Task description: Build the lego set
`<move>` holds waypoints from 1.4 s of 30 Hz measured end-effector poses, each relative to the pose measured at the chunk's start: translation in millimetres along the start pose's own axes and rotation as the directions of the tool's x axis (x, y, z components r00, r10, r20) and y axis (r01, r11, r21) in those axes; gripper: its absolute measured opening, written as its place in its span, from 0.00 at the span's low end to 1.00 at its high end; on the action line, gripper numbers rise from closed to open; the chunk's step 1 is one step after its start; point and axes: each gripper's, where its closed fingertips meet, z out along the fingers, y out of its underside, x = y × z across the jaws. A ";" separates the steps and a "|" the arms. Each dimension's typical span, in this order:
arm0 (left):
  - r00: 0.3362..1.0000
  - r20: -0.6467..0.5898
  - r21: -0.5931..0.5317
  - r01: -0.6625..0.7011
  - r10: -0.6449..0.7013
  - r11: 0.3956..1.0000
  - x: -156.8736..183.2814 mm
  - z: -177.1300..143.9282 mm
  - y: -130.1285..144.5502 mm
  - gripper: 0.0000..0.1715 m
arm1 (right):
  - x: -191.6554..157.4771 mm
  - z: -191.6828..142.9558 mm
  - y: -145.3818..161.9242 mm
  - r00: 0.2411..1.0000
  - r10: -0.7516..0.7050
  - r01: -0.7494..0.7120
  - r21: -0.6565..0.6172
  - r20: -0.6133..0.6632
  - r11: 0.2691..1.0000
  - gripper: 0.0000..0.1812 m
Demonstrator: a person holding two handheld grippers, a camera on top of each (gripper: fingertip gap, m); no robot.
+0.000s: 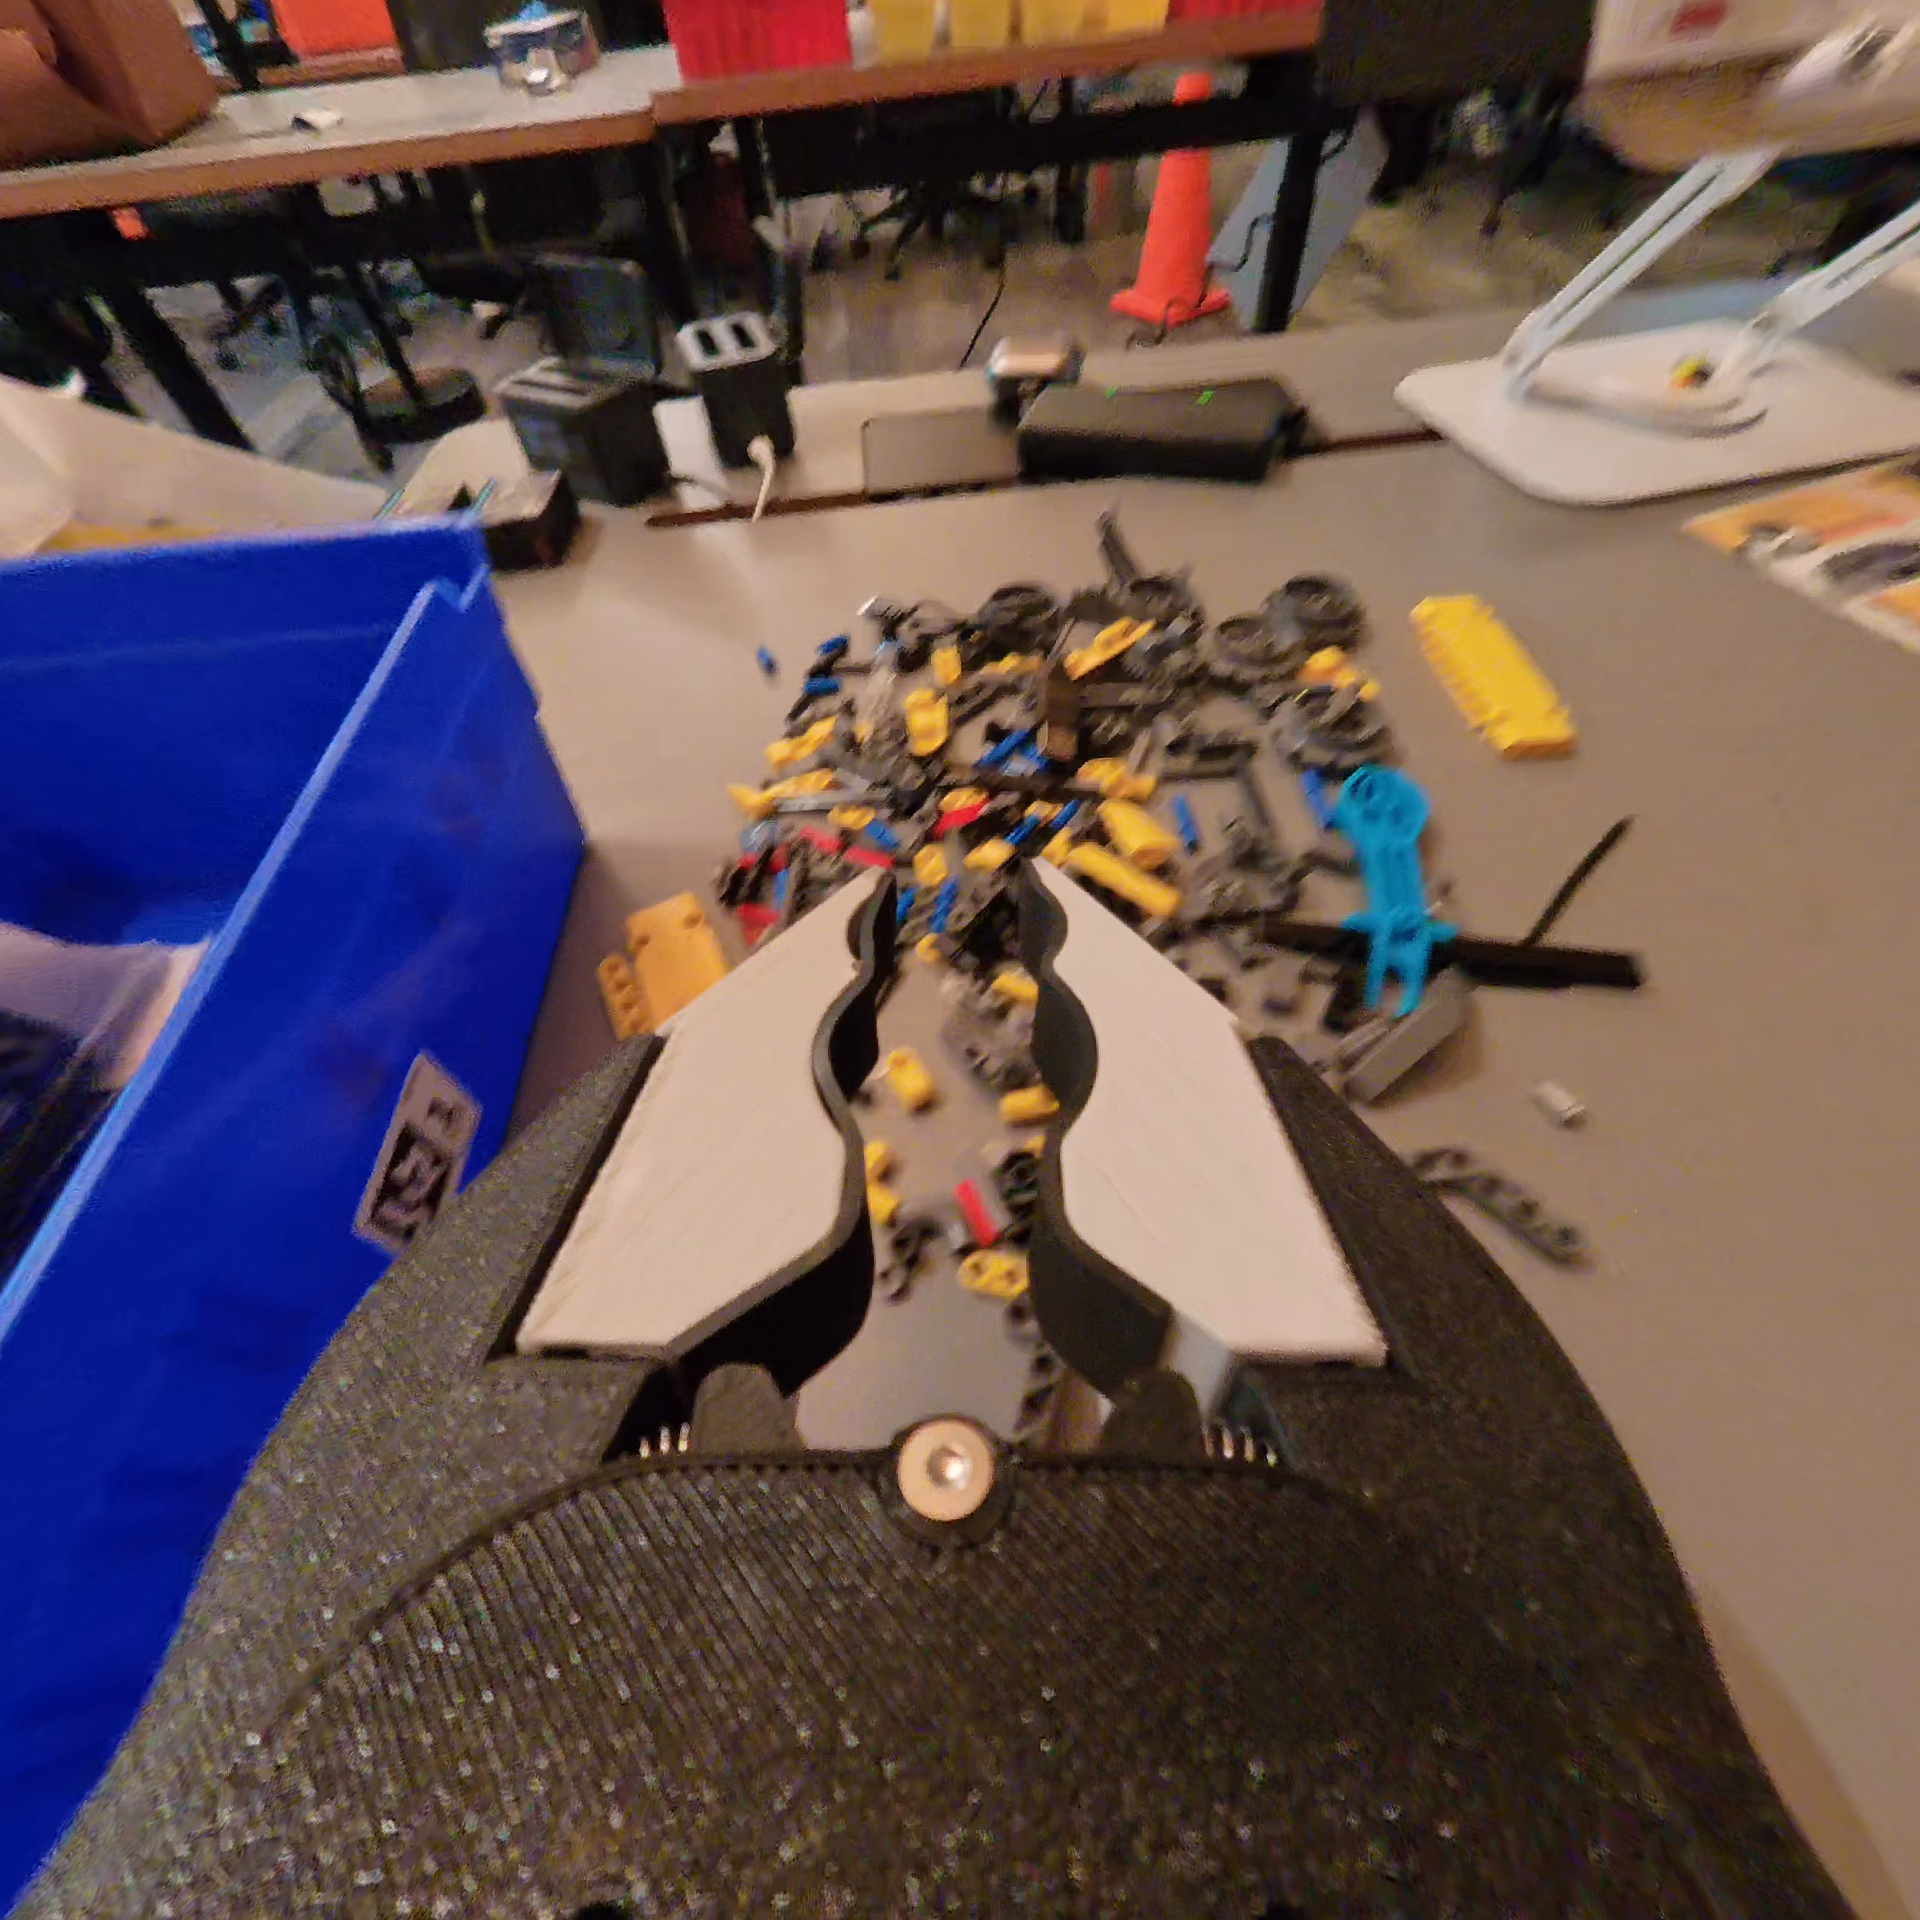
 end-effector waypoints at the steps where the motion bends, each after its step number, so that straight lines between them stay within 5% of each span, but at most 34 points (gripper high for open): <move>1: 1.000 -0.027 0.010 0.007 -0.007 1.000 9.8 2.0 -10.2 0.11 | 0.6 0.2 0.1 1.000 0.006 -0.006 0.000 0.001 1.000 0.22; 6: 0.992 -0.126 -0.017 -0.030 0.027 0.999 44.4 28.6 -55.7 0.13 | 2.2 -0.5 -0.8 1.000 0.029 -0.029 0.007 0.011 1.000 0.22; 10: 0.984 -0.169 -0.022 -0.064 0.060 0.998 34.2 68.4 -82.1 0.13 | 2.8 -0.9 -1.1 0.999 0.031 -0.031 0.010 0.010 0.999 0.22; 15: 0.961 -0.269 -0.235 -0.008 -0.057 0.972 22.0 122.5 -50.8 0.21 | 2.0 1.2 1.0 1.000 0.021 -0.021 -0.008 0.008 1.000 0.22; 21: 0.970 -0.238 -0.318 -0.126 0.050 0.940 23.1 135.4 -21.3 0.19 | -0.1 8.1 5.3 1.000 0.000 0.001 -0.050 0.015 0.999 0.22; 27: 0.960 -0.280 -0.449 -0.131 0.000 0.884 33.0 146.5 13.2 0.24 | -2.2 12.6 7.0 0.999 -0.003 0.005 -0.071 0.035 0.997 0.23; 31: 0.959 -0.282 -0.464 -0.138 0.002 0.875 36.1 151.5 21.1 0.23 | -1.6 10.7 5.2 1.000 -0.014 0.015 -0.057 0.020 0.998 0.23; 34: 0.963 -0.261 -0.455 -0.182 0.065 0.872 33.7 152.6 22.0 0.08 | -2.3 11.4 6.2 1.000 -0.027 0.028 -0.063 0.014 0.998 0.23; 42: 0.986 -0.147 -0.371 -0.124 0.074 0.920 -0.2 138.4 -1.3 0.08 | -3.2 11.3 6.9 0.998 -0.057 0.057 -0.068 -0.006 0.996 0.24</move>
